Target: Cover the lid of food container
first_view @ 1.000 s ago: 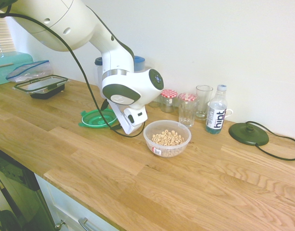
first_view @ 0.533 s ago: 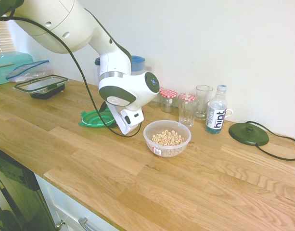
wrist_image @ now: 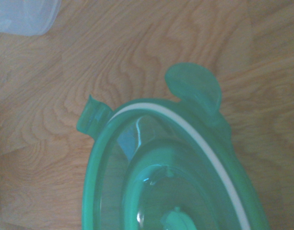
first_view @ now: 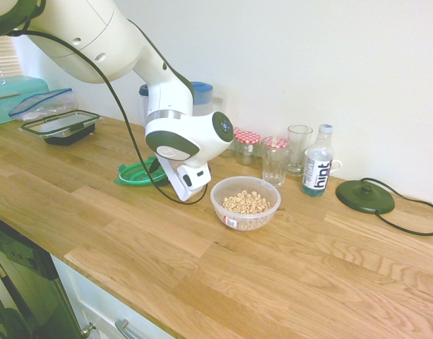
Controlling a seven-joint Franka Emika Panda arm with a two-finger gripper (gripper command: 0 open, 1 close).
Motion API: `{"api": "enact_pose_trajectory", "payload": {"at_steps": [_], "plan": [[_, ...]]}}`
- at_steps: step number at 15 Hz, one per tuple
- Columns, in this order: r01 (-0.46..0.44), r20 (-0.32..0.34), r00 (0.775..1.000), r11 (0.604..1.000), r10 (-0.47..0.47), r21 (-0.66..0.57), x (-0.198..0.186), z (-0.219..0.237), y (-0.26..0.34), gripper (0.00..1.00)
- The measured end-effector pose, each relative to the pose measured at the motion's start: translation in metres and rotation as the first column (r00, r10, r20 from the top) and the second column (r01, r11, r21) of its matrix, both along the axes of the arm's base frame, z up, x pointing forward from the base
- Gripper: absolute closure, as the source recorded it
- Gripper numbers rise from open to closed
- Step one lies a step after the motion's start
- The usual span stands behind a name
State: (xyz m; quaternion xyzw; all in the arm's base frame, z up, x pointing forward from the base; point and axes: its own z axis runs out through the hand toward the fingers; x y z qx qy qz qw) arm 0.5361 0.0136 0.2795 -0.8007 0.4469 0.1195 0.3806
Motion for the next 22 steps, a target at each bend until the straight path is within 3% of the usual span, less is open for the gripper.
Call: {"api": "enact_pose_trajectory", "payload": {"at_steps": [9, 12, 14, 16, 18, 22], "plan": [[-0.011, 0.011, 1.000, 0.999, 0.011, 0.032, -0.004, 0.000, -0.003, 1.00], [-0.098, 0.052, 0.994, 0.995, 0.098, 0.005, -0.006, 0.047, 0.016, 1.00], [-0.156, 0.066, 0.984, 0.981, 0.164, -0.114, -0.012, 0.106, 0.033, 1.00], [-0.194, 0.037, 0.977, 0.945, 0.211, -0.264, -0.028, 0.155, 0.043, 1.00], [-0.234, -0.022, 0.969, 0.884, 0.247, -0.404, -0.047, 0.191, 0.039, 1.00], [-0.329, -0.162, 0.942, 0.712, 0.293, -0.621, -0.085, 0.256, 0.032, 1.00]]}}
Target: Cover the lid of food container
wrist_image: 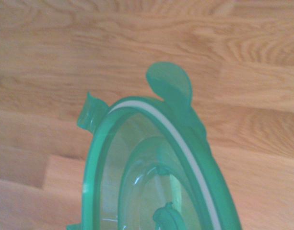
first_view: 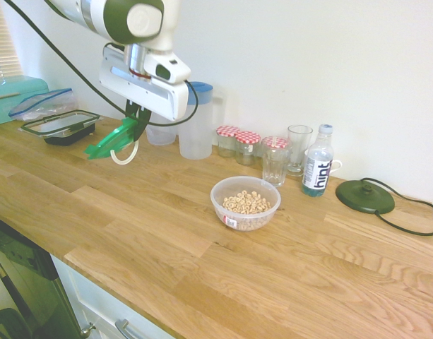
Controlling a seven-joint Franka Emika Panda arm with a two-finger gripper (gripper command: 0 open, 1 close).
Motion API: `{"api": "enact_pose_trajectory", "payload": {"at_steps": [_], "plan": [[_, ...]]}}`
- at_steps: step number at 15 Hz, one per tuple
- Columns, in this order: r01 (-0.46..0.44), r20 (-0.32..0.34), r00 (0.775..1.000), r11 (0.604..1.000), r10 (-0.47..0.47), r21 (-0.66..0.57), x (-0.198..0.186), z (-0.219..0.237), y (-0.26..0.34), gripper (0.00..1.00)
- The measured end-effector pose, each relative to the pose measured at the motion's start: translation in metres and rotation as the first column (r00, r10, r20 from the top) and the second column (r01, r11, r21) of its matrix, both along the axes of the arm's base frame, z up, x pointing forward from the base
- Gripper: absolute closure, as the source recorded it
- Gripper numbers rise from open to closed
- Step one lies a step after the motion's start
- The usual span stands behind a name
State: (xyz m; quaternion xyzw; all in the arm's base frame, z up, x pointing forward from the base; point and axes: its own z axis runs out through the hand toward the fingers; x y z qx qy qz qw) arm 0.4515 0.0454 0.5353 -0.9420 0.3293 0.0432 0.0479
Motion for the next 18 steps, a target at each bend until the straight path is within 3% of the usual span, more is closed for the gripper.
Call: {"api": "enact_pose_trajectory", "payload": {"at_steps": [4, 8, 11, 15, 18], "plan": [[-0.059, 0.008, 0.998, 0.956, 0.064, -0.288, 0.007, 0.030, -0.029, 1.00], [-0.087, 0.022, 0.993, 0.836, 0.118, -0.542, 0.041, 0.078, -0.054, 1.00], [-0.103, 0.000, 0.989, 0.694, 0.148, -0.713, 0.065, 0.071, -0.072, 1.00], [-0.102, -0.046, 0.990, 0.464, 0.130, -0.880, 0.078, 0.048, -0.115, 1.00], [-0.036, -0.012, 0.997, 0.297, 0.082, -0.954, 0.073, 0.016, -0.126, 1.00]]}}
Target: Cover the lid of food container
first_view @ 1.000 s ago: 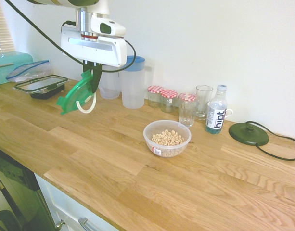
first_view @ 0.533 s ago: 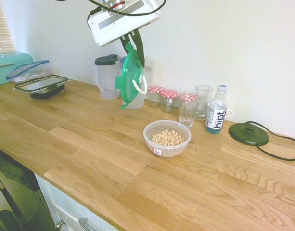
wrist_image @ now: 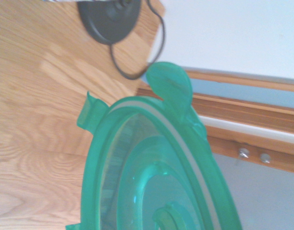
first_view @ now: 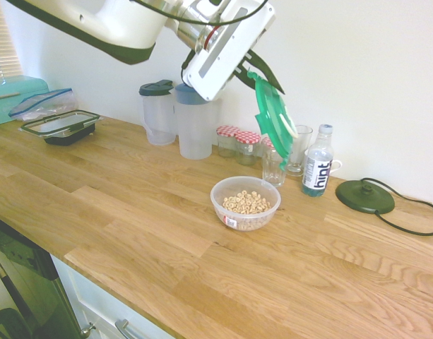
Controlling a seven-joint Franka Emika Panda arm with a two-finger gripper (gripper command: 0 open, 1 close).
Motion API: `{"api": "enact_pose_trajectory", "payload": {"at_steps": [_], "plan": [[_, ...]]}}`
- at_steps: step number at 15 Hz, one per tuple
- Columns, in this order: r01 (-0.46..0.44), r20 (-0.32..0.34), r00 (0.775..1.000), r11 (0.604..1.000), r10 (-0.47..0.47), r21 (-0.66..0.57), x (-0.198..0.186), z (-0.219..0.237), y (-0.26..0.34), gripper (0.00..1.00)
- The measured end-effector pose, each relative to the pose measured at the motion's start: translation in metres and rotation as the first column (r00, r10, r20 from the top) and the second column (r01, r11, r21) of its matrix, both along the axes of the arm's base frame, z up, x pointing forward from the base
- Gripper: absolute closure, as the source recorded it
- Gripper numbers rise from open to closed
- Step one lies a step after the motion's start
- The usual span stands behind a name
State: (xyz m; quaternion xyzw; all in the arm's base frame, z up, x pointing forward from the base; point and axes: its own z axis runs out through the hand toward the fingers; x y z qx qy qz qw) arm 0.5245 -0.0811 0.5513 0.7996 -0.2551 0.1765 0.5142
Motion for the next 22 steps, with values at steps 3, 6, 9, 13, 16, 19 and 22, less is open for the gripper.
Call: {"api": "enact_pose_trajectory", "payload": {"at_steps": [3, 6, 9, 13, 16, 19, 22], "plan": [[0.097, 0.131, 0.988, 0.992, -0.086, -0.078, -0.007, -0.035, 0.007, 1.00], [0.109, 0.178, 0.980, 0.987, -0.088, -0.114, -0.005, -0.072, 0.015, 1.00], [0.064, 0.196, 0.980, 0.981, -0.028, -0.181, -0.006, -0.092, 0.026, 1.00], [0.004, 0.192, 0.980, 0.970, 0.044, -0.243, -0.021, -0.128, 0.045, 1.00], [-0.010, 0.180, 0.982, 0.962, 0.061, -0.274, -0.031, -0.142, 0.059, 1.00], [-0.022, 0.159, 0.985, 0.954, 0.072, -0.300, -0.033, -0.151, 0.070, 1.00], [-0.030, 0.141, 0.987, 0.947, 0.079, -0.319, -0.033, -0.160, 0.076, 1.00]]}}
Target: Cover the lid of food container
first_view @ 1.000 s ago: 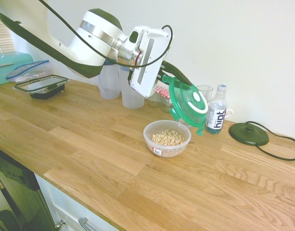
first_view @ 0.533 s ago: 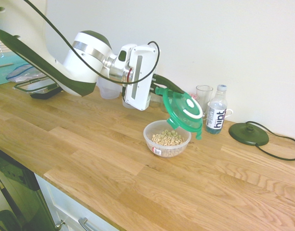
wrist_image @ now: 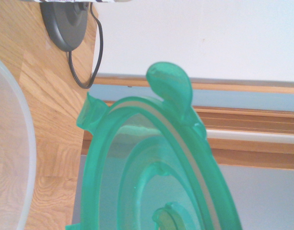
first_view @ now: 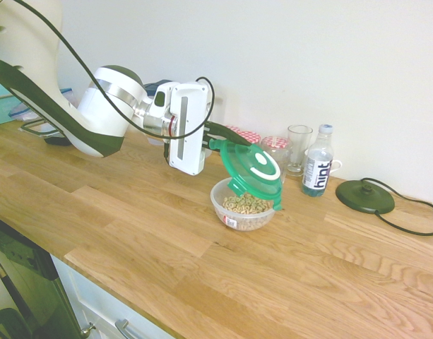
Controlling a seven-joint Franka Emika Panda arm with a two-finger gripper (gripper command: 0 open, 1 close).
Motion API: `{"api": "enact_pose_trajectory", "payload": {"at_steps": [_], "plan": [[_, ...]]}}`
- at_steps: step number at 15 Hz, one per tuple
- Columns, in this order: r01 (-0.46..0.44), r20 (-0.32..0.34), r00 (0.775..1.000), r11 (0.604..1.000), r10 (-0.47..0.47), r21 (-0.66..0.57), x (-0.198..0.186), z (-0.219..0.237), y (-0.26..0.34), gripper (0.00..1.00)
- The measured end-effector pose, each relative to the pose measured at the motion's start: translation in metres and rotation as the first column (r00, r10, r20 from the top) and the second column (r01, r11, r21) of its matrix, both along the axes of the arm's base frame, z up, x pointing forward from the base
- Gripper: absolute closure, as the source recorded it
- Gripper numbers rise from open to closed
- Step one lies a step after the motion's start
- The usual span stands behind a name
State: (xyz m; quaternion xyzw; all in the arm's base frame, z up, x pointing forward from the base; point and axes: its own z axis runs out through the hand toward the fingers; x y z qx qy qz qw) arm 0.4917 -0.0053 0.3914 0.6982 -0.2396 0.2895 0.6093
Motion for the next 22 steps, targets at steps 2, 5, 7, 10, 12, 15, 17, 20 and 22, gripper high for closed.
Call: {"api": "enact_pose_trajectory", "payload": {"at_steps": [2, 5, 7, 10, 12, 15, 17, 20, 22], "plan": [[-0.003, -0.003, 1.000, 1.000, 0.003, -0.004, 0.000, -0.006, 0.003, 1.00], [-0.003, -0.005, 1.000, 1.000, 0.003, -0.018, 0.001, -0.012, 0.003, 1.00], [-0.004, -0.004, 1.000, 1.000, 0.004, -0.020, 0.001, -0.012, 0.003, 1.00], [-0.007, 0.014, 1.000, 1.000, 0.007, -0.014, 0.002, -0.017, 0.004, 1.00], [-0.015, 0.019, 1.000, 1.000, 0.015, -0.007, 0.002, -0.019, 0.005, 1.00], [-0.021, 0.025, 0.999, 1.000, 0.021, -0.010, 0.004, -0.024, 0.003, 1.00], [-0.023, 0.018, 1.000, 1.000, 0.023, -0.011, 0.005, -0.030, 0.004, 1.00], [-0.029, 0.015, 0.999, 1.000, 0.029, -0.011, 0.005, -0.036, 0.007, 1.00], [-0.032, 0.011, 0.999, 0.999, 0.032, -0.011, 0.005, -0.039, 0.008, 1.00]]}}
